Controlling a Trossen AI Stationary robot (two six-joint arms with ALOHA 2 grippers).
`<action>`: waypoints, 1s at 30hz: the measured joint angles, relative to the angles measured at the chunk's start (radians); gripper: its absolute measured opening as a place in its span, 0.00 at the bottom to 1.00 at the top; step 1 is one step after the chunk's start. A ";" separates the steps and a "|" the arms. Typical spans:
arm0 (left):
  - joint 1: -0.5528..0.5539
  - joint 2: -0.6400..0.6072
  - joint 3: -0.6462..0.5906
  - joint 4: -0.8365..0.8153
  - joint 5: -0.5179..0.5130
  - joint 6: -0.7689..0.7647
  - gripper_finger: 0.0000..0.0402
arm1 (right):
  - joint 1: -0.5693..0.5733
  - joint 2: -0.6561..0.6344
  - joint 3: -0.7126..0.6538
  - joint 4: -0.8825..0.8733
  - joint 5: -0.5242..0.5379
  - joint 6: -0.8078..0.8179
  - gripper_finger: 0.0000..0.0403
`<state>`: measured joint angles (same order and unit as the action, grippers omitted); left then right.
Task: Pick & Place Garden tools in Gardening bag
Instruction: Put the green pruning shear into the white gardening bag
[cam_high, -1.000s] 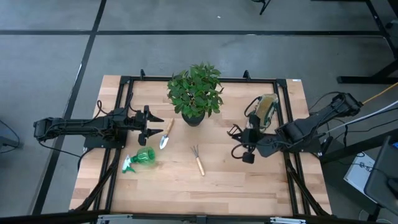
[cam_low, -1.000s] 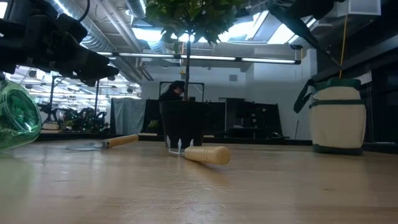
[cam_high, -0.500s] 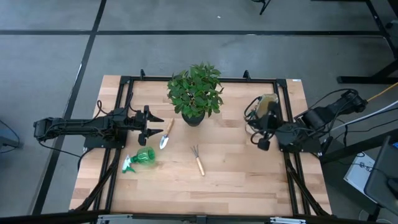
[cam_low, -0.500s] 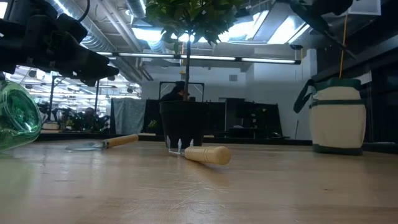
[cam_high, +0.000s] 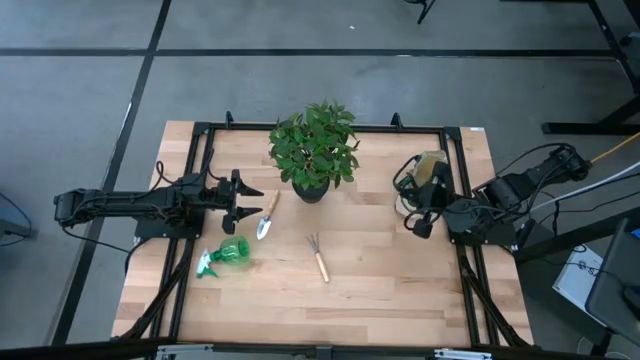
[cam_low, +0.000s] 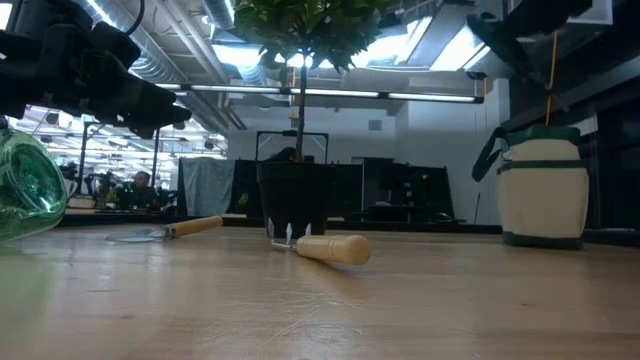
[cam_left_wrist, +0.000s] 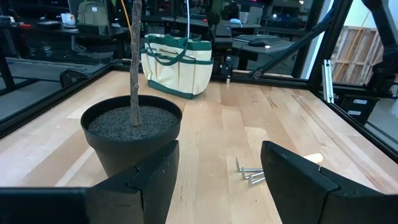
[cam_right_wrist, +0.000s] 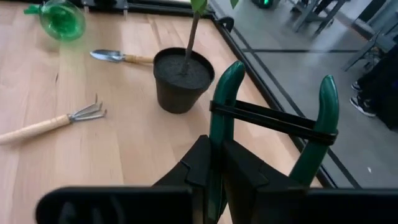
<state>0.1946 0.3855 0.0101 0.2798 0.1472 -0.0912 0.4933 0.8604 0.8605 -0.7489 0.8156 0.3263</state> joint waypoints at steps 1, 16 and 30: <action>0.000 0.000 0.000 0.000 0.000 0.000 0.56 | -0.007 -0.014 -0.028 0.045 -0.003 -0.017 0.09; 0.000 0.000 0.000 0.000 0.000 0.000 0.56 | -0.248 -0.278 -0.278 0.411 -0.184 -0.226 0.09; 0.000 0.000 0.000 0.000 0.000 0.000 0.56 | -0.420 -0.375 -0.316 0.538 -0.348 -0.315 0.09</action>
<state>0.1946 0.3855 0.0101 0.2798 0.1474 -0.0914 0.0730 0.4855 0.5442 -0.2109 0.4679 0.0109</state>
